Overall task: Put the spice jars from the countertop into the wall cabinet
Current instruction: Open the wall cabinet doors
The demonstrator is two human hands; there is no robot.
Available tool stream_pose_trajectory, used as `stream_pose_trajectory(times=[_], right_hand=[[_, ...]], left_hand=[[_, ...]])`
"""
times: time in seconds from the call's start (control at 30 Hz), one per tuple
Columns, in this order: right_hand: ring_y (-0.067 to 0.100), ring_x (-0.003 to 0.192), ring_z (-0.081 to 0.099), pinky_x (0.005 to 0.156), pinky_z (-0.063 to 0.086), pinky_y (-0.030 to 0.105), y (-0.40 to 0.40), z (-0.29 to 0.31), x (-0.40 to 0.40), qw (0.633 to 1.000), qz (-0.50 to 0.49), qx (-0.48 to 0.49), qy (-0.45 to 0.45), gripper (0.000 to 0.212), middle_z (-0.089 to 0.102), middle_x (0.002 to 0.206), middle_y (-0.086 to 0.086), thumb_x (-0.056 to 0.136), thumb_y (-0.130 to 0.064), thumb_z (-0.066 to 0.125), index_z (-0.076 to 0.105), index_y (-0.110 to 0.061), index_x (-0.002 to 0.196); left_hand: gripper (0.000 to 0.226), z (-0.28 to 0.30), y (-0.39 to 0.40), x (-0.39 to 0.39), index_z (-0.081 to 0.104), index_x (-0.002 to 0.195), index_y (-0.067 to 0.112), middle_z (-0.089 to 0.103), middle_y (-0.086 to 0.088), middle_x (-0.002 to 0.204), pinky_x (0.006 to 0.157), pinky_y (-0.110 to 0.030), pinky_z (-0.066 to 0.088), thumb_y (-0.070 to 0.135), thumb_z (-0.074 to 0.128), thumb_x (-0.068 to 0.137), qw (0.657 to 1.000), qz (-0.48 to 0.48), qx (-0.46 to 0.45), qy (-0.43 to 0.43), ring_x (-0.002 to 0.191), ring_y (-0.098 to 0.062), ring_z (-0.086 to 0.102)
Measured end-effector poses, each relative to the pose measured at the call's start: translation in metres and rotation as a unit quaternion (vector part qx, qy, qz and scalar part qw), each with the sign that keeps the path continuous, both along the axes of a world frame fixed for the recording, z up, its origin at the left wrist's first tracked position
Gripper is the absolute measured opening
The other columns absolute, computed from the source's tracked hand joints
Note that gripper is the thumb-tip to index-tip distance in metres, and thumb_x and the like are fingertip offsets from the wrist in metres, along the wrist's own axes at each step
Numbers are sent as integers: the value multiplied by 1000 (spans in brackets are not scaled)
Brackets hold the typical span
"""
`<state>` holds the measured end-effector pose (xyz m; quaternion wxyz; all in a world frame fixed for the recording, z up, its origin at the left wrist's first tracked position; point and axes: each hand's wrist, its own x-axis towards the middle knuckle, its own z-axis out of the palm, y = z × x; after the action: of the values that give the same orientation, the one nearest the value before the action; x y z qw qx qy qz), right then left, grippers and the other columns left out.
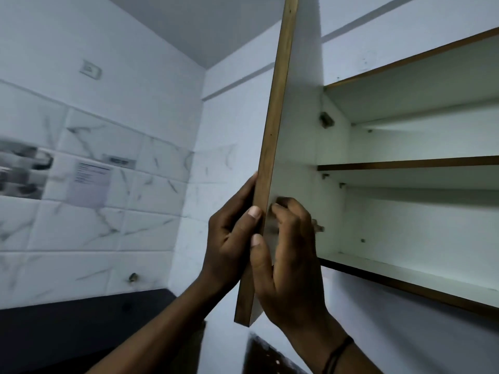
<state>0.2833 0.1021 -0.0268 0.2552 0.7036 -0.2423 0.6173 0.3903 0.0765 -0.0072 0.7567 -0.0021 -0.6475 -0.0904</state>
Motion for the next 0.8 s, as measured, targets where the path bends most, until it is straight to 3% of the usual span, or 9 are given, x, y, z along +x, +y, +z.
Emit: stream_pose_trajectory(times=[0.13, 0.2, 0.33, 0.43, 0.5, 0.6, 0.7, 0.8], right_hand=[[19, 132, 41, 104, 37, 22, -23, 0, 44, 1000, 1, 5, 29, 48, 40, 146, 6, 96, -44, 40, 40, -17, 137], [22, 136, 38, 107, 38, 28, -36, 0, 62, 998, -13, 17, 59, 51, 39, 150, 9, 96, -43, 41, 41, -17, 140], [27, 139, 37, 108, 41, 38, -61, -2, 94, 991, -54, 49, 115, 55, 34, 155, 10, 95, -38, 45, 39, -17, 145], [31, 142, 34, 110, 40, 43, -80, -6, 112, 983, -83, 70, 145, 61, 28, 158, 12, 91, -30, 49, 34, -16, 149], [31, 146, 25, 114, 35, 43, -92, -8, 122, 978, -94, 77, 167, 64, 20, 161, 11, 92, -26, 47, 27, -16, 152], [27, 151, 6, 121, 21, 41, -106, -7, 134, 971, -102, 91, 194, 65, 3, 164, 7, 96, -22, 39, 13, -18, 156], [23, 151, -7, 122, 15, 40, -114, -11, 141, 968, -113, 97, 203, 65, -10, 164, 5, 99, -22, 34, 1, -19, 156], [23, 151, -8, 122, 16, 42, -113, -15, 141, 970, -102, 100, 196, 65, -9, 164, 5, 99, -20, 33, 1, -19, 156]], left_hand=[[41, 1, -19, 53, 62, 134, 22, 68, -5, 130, 94, -32, 54, 21, 46, 97, 998, -26, 65, 1, 119, -26, 65], [36, 0, -31, 79, 65, 130, 20, 70, -5, 125, 90, -28, 55, 17, 44, 100, 995, -23, 94, 1, 115, -24, 67], [35, -1, -50, 121, 66, 128, 18, 72, -3, 121, 88, -30, 56, 18, 41, 103, 990, 66, 126, 11, 111, -23, 69], [31, -3, -61, 139, 62, 129, 30, 71, 9, 121, 86, -23, 55, 26, 48, 101, 981, 142, 131, -1, 111, -14, 68], [30, -6, -70, 146, 60, 129, 36, 70, 14, 120, 87, -25, 56, 27, 50, 101, 973, 182, 140, -4, 109, -9, 68], [33, -6, -80, 156, 58, 135, 27, 69, 12, 123, 93, -31, 56, 23, 48, 103, 962, 227, 152, 5, 110, -8, 67], [36, -7, -84, 160, 55, 139, 23, 68, 11, 127, 94, -25, 53, 22, 46, 104, 953, 258, 156, -2, 112, -4, 65], [37, -9, -82, 157, 53, 141, 25, 66, 14, 126, 91, -16, 51, 25, 45, 105, 944, 293, 154, -5, 111, 1, 64]])
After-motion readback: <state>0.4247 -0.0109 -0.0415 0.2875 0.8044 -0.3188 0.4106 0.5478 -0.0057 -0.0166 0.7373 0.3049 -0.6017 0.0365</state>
